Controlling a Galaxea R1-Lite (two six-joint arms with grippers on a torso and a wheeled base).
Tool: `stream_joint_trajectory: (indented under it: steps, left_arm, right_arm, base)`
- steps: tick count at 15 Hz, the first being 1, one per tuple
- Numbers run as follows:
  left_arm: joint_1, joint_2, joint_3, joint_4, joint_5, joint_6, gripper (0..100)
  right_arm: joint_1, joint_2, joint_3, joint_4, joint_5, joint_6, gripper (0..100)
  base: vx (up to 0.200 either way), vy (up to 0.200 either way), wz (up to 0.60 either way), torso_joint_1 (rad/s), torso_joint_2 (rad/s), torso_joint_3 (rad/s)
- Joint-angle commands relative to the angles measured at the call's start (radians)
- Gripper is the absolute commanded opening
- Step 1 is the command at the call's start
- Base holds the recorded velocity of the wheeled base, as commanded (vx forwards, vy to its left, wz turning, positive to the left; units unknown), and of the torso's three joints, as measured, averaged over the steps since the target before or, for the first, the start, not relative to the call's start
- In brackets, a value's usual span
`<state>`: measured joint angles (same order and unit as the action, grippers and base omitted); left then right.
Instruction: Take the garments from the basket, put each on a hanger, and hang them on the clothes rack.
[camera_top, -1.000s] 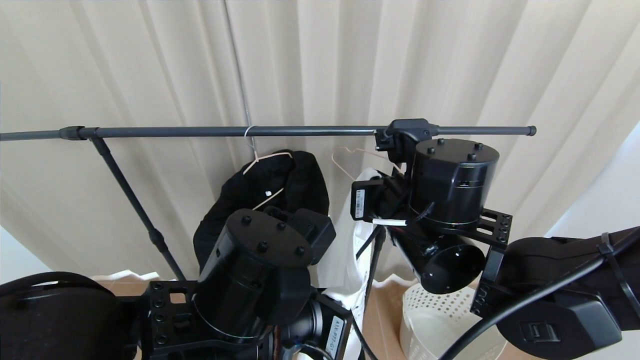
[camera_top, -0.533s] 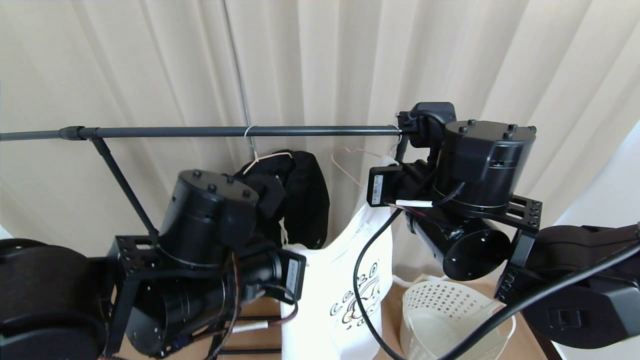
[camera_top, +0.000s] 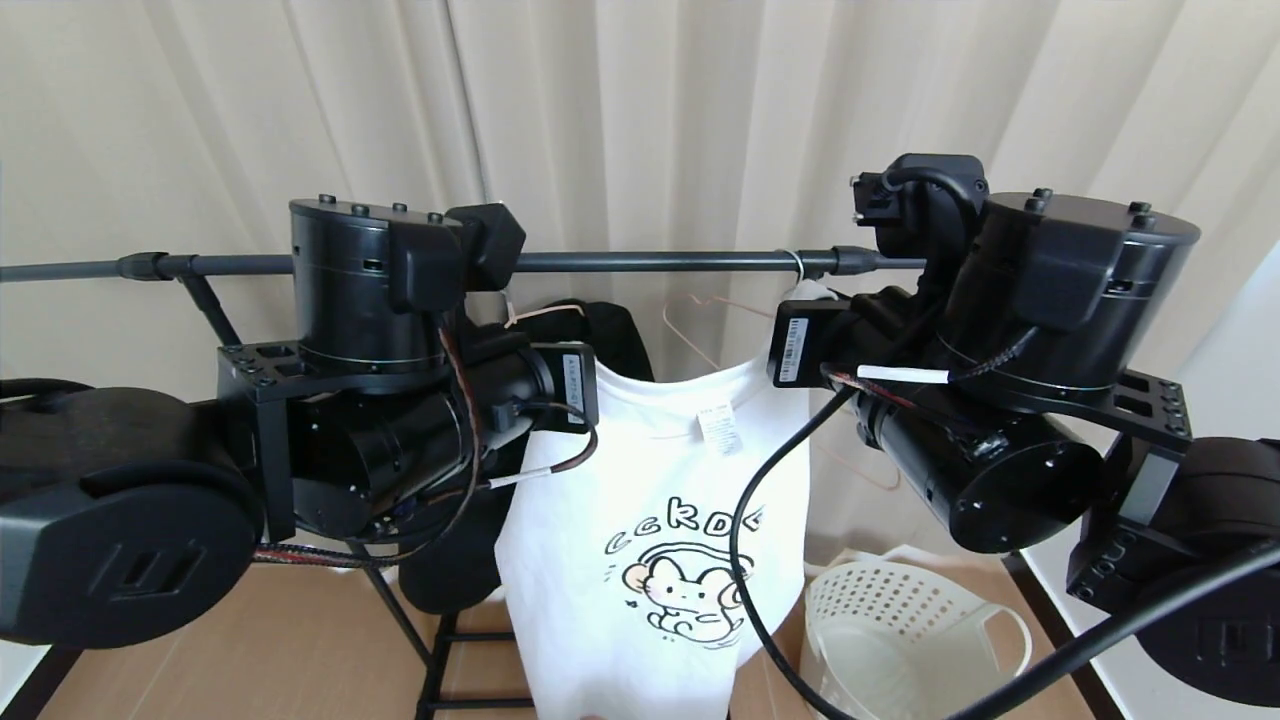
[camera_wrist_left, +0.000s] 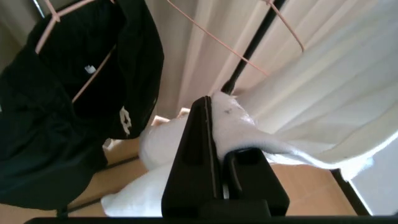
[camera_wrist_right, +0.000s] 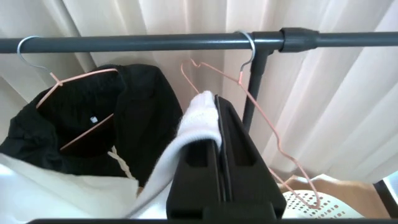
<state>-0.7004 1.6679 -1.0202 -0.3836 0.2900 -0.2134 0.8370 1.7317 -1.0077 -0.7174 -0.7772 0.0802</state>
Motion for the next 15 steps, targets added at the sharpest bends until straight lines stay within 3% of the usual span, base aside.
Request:
stream_joint_trajectory:
  steps: [1,6,15]
  left_arm:
    - [0.002,0.010,0.020,-0.031,0.024,-0.012,0]
    - [-0.001,0.015,0.051,-0.170,0.086,-0.011,0]
    - [-0.002,0.035,0.072,-0.244,0.090,-0.021,0]
  right_arm:
    - [0.001,-0.023,0.012,0.000,0.001,-0.007,0]
    - [-0.001,-0.026,0.052,-0.002,0.009,-0.060,0]
    - [0.001,-0.026,0.070,-0.004,0.003,-0.069,0]
  base:
    - [0.000,0.000,0.00,0.000,0.00,0.000]
    - [0.000,0.000,0.00,0.000,0.00,0.000]
    - [0.000,0.000,0.00,0.000,0.00,0.000]
